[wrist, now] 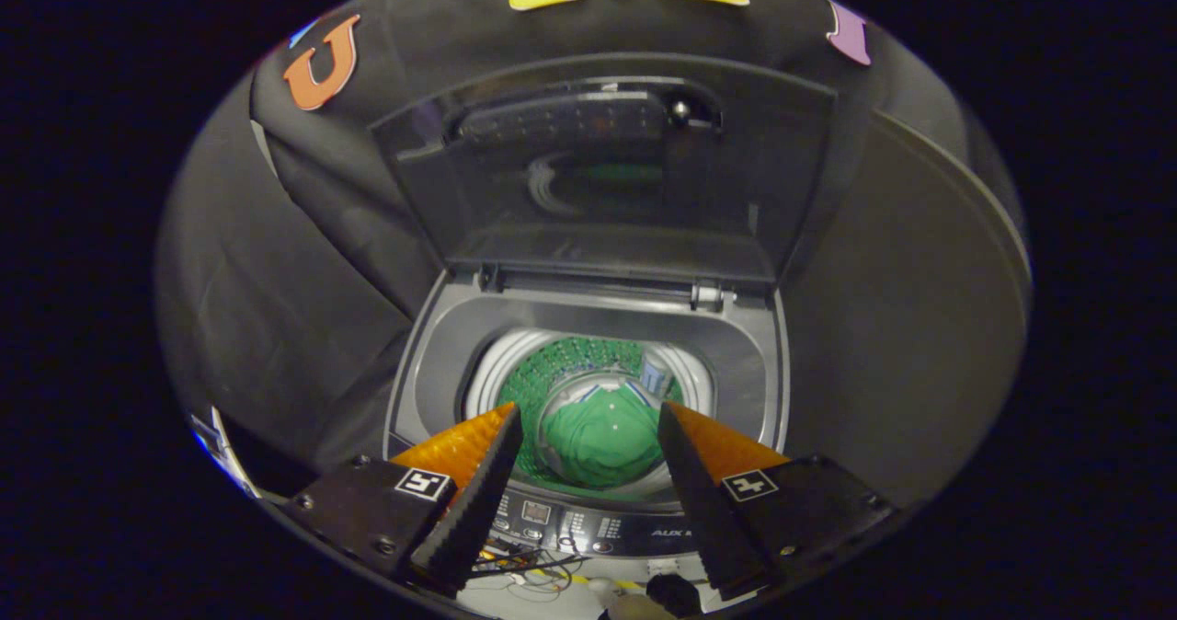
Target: Put the clothes into the washing machine and then close the washing machine lid.
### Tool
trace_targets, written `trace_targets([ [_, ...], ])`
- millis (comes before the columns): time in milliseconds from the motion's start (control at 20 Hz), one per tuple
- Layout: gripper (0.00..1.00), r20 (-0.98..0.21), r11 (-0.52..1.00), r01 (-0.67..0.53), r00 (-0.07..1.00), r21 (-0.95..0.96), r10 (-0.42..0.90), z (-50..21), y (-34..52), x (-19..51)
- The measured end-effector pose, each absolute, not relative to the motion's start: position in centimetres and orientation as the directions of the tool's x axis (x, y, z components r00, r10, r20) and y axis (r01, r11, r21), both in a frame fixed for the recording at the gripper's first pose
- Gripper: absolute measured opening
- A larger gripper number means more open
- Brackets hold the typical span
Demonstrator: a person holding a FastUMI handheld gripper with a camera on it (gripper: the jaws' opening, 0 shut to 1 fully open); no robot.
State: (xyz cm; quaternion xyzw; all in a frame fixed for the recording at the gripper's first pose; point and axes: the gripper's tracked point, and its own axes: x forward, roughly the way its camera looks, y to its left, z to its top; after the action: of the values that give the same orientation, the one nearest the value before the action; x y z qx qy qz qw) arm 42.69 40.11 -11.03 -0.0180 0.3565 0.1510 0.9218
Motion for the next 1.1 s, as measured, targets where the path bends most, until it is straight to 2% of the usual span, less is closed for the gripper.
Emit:
trace_targets([
  [550,0.93,-0.440,0.944,-0.323,0.839,0.072,0.321,2.3,43.4,44.9],
  [1100,0.93,-0.373,0.968,-0.245,0.894,0.053,0.246,9.1,46.0,53.0],
])
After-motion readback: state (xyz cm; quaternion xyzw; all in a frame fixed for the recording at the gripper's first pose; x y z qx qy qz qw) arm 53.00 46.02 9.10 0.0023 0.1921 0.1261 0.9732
